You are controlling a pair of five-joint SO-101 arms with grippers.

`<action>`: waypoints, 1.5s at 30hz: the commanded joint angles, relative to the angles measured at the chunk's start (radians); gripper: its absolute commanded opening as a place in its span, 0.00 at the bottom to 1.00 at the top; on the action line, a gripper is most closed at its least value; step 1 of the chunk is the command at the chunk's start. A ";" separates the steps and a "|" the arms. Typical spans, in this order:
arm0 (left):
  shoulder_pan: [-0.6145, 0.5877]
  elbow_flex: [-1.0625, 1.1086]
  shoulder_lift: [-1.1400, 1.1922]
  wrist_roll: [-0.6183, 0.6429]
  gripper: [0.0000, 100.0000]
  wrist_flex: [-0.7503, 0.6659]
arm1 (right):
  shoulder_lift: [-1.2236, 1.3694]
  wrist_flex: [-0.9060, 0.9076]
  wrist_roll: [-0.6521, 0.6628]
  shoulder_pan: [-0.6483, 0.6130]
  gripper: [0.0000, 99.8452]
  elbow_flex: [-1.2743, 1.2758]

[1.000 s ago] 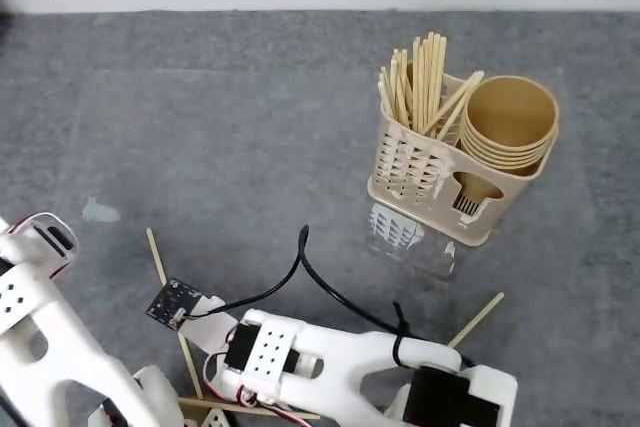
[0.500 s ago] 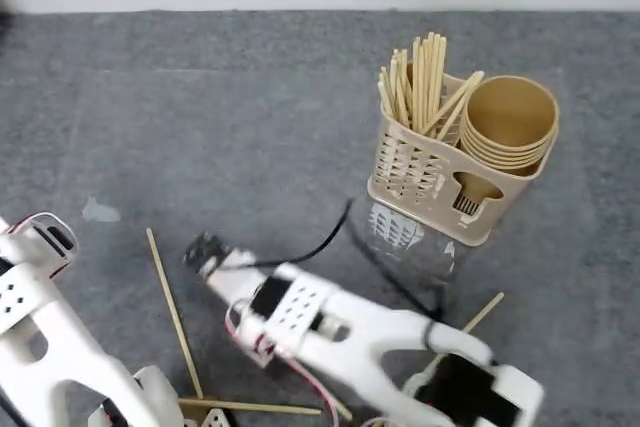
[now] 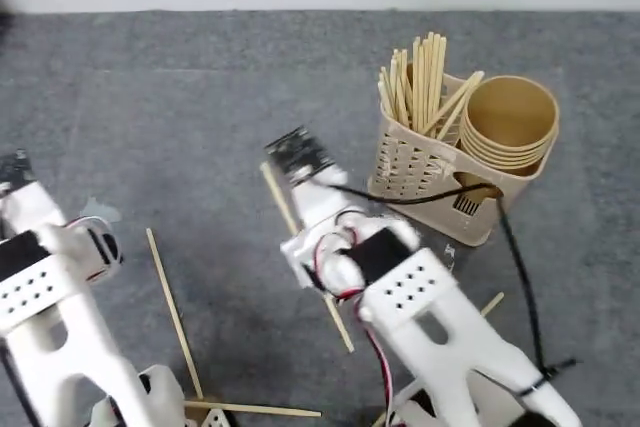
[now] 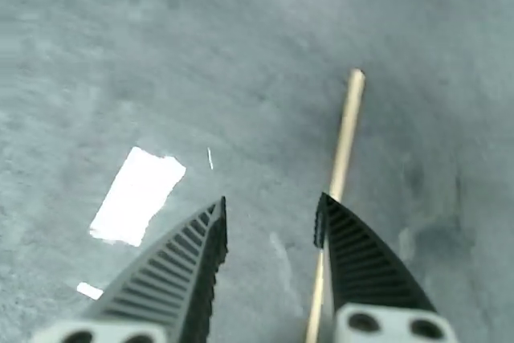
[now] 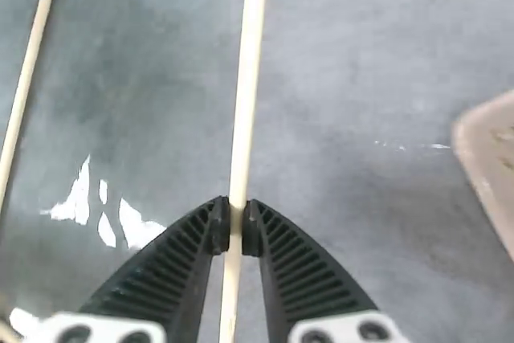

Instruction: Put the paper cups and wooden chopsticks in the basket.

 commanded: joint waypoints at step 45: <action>0.250 -0.013 0.609 0.025 0.01 -0.344 | -0.446 0.036 0.012 0.349 0.01 0.212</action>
